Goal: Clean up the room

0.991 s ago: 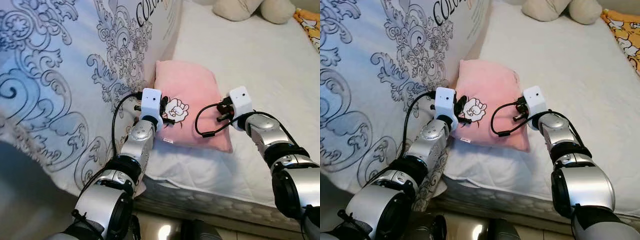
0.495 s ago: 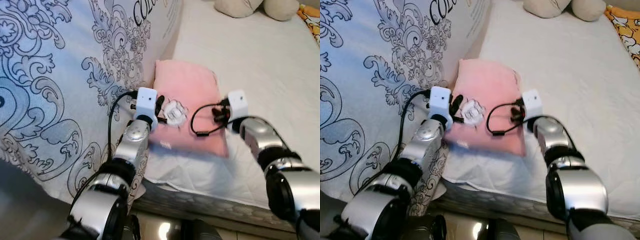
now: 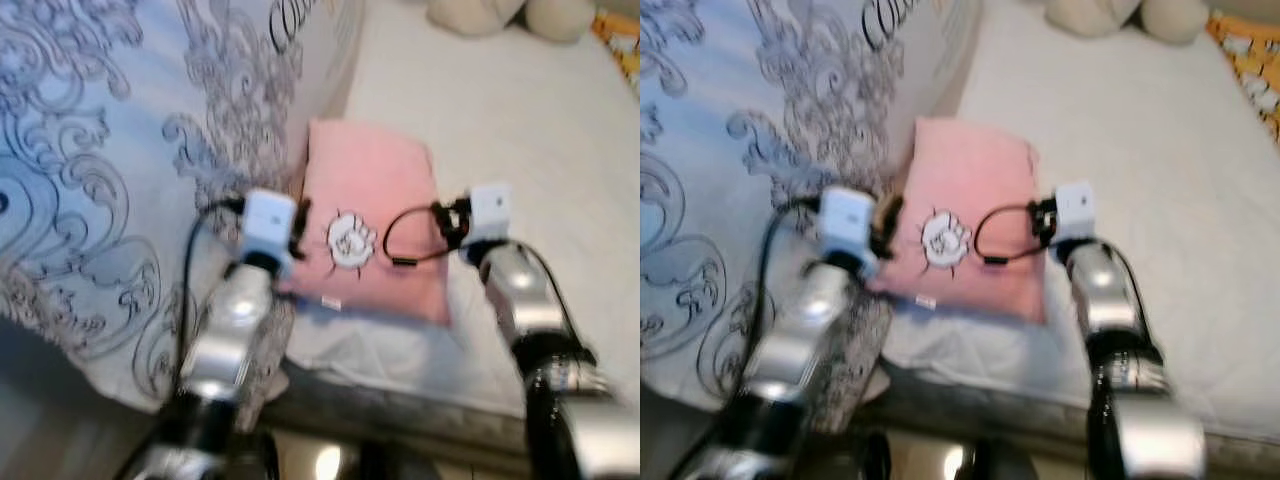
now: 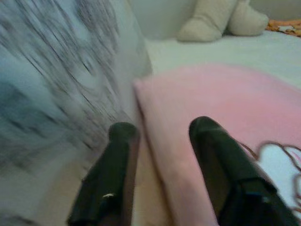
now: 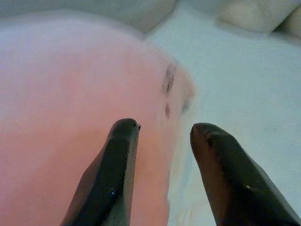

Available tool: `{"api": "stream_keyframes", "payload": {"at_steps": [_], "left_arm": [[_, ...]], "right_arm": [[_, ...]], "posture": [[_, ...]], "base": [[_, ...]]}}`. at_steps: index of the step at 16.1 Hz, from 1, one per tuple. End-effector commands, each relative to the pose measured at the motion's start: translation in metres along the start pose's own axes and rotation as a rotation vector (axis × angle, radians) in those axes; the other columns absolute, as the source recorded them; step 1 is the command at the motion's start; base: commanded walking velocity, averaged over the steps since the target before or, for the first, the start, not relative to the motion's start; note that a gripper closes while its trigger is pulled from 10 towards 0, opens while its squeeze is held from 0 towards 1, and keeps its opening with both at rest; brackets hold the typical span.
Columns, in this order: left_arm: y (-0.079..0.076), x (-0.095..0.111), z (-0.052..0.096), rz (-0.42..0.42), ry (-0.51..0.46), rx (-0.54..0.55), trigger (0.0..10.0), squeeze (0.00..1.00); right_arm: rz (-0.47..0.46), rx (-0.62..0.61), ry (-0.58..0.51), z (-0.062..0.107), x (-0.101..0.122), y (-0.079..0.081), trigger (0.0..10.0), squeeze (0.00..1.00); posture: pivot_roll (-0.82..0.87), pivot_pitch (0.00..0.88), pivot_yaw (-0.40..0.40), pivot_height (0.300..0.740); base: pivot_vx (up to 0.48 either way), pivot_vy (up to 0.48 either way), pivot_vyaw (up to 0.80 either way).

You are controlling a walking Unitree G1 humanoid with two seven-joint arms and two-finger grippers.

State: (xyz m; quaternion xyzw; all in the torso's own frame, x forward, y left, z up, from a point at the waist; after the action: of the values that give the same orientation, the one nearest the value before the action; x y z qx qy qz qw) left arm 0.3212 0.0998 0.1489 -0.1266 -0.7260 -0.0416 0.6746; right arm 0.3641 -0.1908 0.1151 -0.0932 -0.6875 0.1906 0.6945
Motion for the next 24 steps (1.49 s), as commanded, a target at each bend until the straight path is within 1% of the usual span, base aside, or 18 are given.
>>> {"api": "stream_keyframes", "payload": {"at_steps": [1, 2, 3, 4, 5, 6, 7, 8, 9, 10, 11, 12, 13, 15, 16, 17, 19, 24], "left_arm": [[0.004, 0.017, 0.008, -0.079, -0.077, -0.040, 10.0, 1.00], [0.004, 0.022, 0.010, -0.103, -0.095, -0.055, 10.0, 1.00], [0.008, 0.026, 0.017, -0.140, -0.093, -0.076, 10.0, 1.00], [0.010, 0.025, 0.020, -0.132, -0.085, -0.079, 10.0, 1.00], [0.015, 0.016, 0.026, -0.142, -0.048, -0.073, 10.0, 1.00], [0.018, 0.012, 0.029, -0.149, -0.028, -0.070, 10.0, 1.00], [0.029, -0.006, 0.038, -0.094, 0.033, 0.003, 10.0, 1.00], [0.045, -0.030, 0.053, 0.004, 0.115, 0.124, 10.0, 1.00], [0.050, -0.037, 0.059, 0.033, 0.140, 0.155, 10.0, 1.00], [0.057, -0.054, 0.072, 0.089, 0.188, 0.212, 10.0, 1.00], [0.056, -0.056, 0.075, 0.108, 0.164, 0.198, 10.0, 0.99], [0.053, -0.049, 0.069, 0.110, 0.118, 0.175, 10.0, 0.00], [0.050, -0.040, 0.062, 0.075, 0.067, 0.141, 10.0, 0.00], [0.046, -0.035, 0.057, 0.071, 0.052, 0.118, 10.0, 0.00], [0.044, -0.035, 0.057, 0.063, 0.052, 0.117, 10.0, 0.00], [0.045, -0.037, 0.056, 0.077, 0.052, 0.132, 10.0, 0.00], [0.048, -0.037, 0.051, 0.066, 0.043, 0.139, 10.0, 0.00], [0.059, -0.036, 0.039, 0.070, 0.037, 0.150, 10.0, 0.00]], "right_arm": [[0.006, -0.107, -0.101, 0.020, 0.016, 0.001, 10.0, 1.00], [0.012, -0.129, -0.121, 0.028, 0.018, 0.004, 10.0, 1.00], [0.025, -0.157, -0.137, 0.051, 0.015, 0.014, 10.0, 1.00], [0.030, -0.171, -0.133, 0.061, 0.011, 0.017, 10.0, 1.00], [0.028, -0.205, -0.103, 0.083, -0.003, 0.019, 10.0, 1.00], [0.026, -0.223, -0.084, 0.093, -0.008, 0.019, 10.0, 1.00], [0.039, -0.250, -0.067, 0.109, -0.018, 0.018, 10.0, 1.00], [-0.018, -0.299, 0.009, 0.121, -0.036, 0.013, 10.0, 1.00], [-0.047, -0.318, 0.041, 0.125, -0.041, 0.012, 10.0, 1.00], [-0.099, -0.366, 0.084, 0.128, -0.049, 0.007, 10.0, 1.00], [-0.119, -0.386, 0.083, 0.125, -0.048, 0.005, 10.0, 1.00], [-0.108, -0.383, 0.051, 0.119, -0.040, 0.006, 10.0, 1.00], [-0.094, -0.341, 0.027, 0.113, -0.035, 0.010, 10.0, 1.00], [0.024, -0.227, -0.072, 0.103, -0.015, 0.024, 10.0, 1.00], [0.000, -0.208, -0.081, 0.099, -0.011, 0.027, 10.0, 0.00], [-0.051, -0.202, -0.066, 0.096, -0.012, 0.029, 10.0, 0.00], [-0.062, -0.246, -0.028, 0.092, -0.018, 0.023, 10.0, 0.00], [-0.020, -0.254, -0.007, 0.089, -0.020, 0.022, 10.0, 0.00]], "posture": [[0.00, 0.000, -0.038, 0.724], [0.00, 0.000, -0.040, 0.724], [0.00, 0.000, -0.040, 0.724], [0.00, 0.000, -0.039, 0.724], [0.00, 0.000, -0.038, 0.724], [0.00, 0.000, -0.038, 0.724], [-0.01, 0.000, -0.037, 0.724], [0.00, 0.000, -0.033, 0.724], [0.00, 0.000, -0.033, 0.724], [-0.02, 0.000, -0.022, 0.724], [-0.02, 0.000, -0.019, 0.724], [-0.02, 0.000, -0.016, 0.724], [-0.03, 0.000, -0.013, 0.724], [-0.04, 0.000, -0.011, 0.724], [-0.04, 0.000, -0.007, 0.724], [-0.04, 0.000, -0.007, 0.724], [-0.04, 0.000, -0.005, 0.724], [-0.04, 0.000, -0.007, 0.724]], "base": [[0.000, 0.000, 0.00], [0.000, 0.000, 0.00], [0.000, 0.000, 0.00], [0.000, 0.000, 0.00], [0.000, 0.000, 0.00], [0.000, 0.000, 0.00], [0.000, 0.000, 0.00], [0.000, 0.000, 0.00], [0.000, 0.000, 0.00], [0.000, 0.000, 0.00], [0.000, 0.000, 0.00], [0.000, 0.000, 0.00], [0.000, 0.000, 0.00], [0.000, -0.480, 0.00], [0.000, -0.480, 0.00], [0.000, -0.480, 0.00], [0.000, -0.476, 0.00], [0.000, -0.470, -0.13]]}}
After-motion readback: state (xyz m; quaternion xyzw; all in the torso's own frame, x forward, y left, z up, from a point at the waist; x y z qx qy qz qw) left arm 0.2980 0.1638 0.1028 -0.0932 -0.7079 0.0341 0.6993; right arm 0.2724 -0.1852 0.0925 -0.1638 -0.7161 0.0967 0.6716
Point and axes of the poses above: a point about 5 cm out from each wrist's last joint towards the gripper, its own z axis pointing back from the gripper into the wrist, its own x axis along the axis of the wrist's last joint, y = z × x, the point moved 1 cm from there along -z, pointing out of the wrist towards the gripper, and after that the axes turned 15 degrees about z, right-handed, at the moved point
